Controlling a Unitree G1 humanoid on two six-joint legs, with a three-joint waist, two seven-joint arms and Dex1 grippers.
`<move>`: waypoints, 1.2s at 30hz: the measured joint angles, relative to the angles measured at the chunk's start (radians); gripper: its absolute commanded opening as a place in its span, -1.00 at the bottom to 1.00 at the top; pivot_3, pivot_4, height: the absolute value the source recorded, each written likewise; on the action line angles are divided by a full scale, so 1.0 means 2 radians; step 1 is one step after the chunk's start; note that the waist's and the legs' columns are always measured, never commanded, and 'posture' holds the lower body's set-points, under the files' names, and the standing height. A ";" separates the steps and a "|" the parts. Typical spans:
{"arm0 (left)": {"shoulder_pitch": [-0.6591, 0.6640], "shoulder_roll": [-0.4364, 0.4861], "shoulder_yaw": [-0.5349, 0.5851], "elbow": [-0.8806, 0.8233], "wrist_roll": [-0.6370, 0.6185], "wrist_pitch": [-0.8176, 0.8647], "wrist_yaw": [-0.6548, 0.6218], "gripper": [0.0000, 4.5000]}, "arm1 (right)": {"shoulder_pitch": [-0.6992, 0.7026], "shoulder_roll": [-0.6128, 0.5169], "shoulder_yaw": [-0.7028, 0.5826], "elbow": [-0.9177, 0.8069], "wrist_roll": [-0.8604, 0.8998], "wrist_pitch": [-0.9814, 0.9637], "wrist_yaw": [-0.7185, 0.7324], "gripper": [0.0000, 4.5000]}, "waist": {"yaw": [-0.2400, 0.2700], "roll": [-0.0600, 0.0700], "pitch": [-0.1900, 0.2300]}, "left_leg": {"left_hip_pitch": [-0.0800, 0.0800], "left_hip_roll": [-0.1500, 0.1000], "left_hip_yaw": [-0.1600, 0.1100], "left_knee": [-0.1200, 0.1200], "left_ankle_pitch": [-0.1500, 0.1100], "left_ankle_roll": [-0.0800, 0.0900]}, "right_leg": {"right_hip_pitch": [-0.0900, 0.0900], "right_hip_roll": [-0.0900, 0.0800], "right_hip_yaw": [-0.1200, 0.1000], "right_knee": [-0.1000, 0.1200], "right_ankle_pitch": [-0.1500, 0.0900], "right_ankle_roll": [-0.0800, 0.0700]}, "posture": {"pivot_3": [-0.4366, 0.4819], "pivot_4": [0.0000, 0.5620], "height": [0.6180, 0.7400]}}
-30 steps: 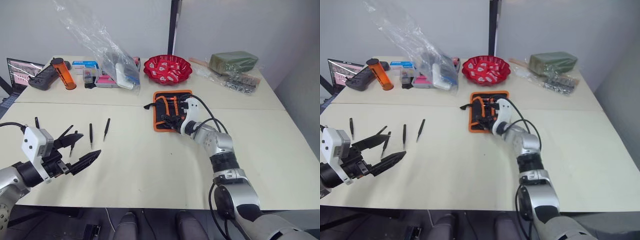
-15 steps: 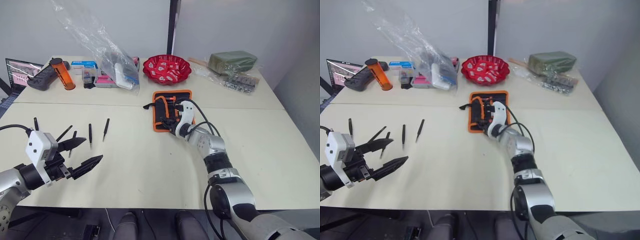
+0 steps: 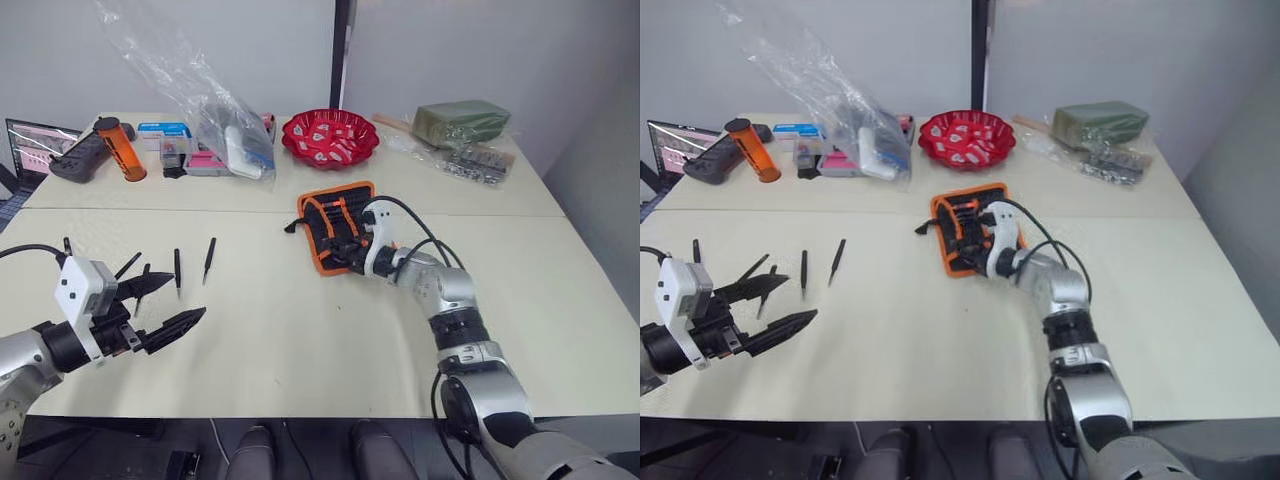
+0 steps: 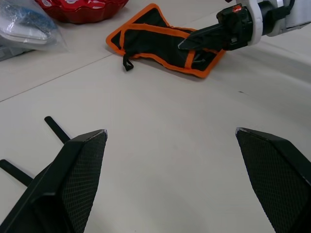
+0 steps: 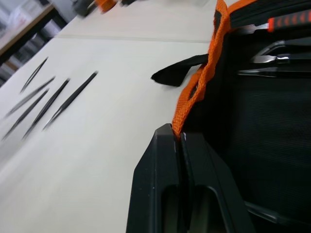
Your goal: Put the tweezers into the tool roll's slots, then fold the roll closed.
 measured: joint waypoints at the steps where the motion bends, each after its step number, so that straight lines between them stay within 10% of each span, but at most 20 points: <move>1: -0.010 0.004 -0.007 0.006 -0.002 0.004 -0.002 1.00 | 0.012 -0.017 0.016 -0.029 0.000 0.012 0.019 -0.99 | 0.000 0.000 0.000 | 0.000 0.000 0.000 0.000 0.000 0.000 | 0.000 0.000 0.000 0.000 0.000 0.000 | -0.05 -0.47 0.82; 18: -0.242 0.050 -0.236 0.173 0.118 -0.120 -0.157 1.00 | 0.118 -0.180 0.150 -0.273 -0.023 0.024 0.141 -0.99 | 0.013 -0.001 0.001 | -0.001 0.000 0.000 0.000 0.000 0.000 | 0.000 0.000 0.000 -0.001 0.000 0.001 | -0.05 -0.47 0.82; 36: -0.567 -0.125 -0.436 0.641 0.401 -0.588 -0.168 1.00 | 0.144 -0.151 0.138 -0.308 -0.022 0.030 0.062 -0.99 | 0.025 -0.002 0.001 | -0.004 -0.001 -0.001 0.003 0.000 0.000 | 0.000 0.000 -0.001 -0.001 0.001 0.002 | -0.05 -0.47 0.82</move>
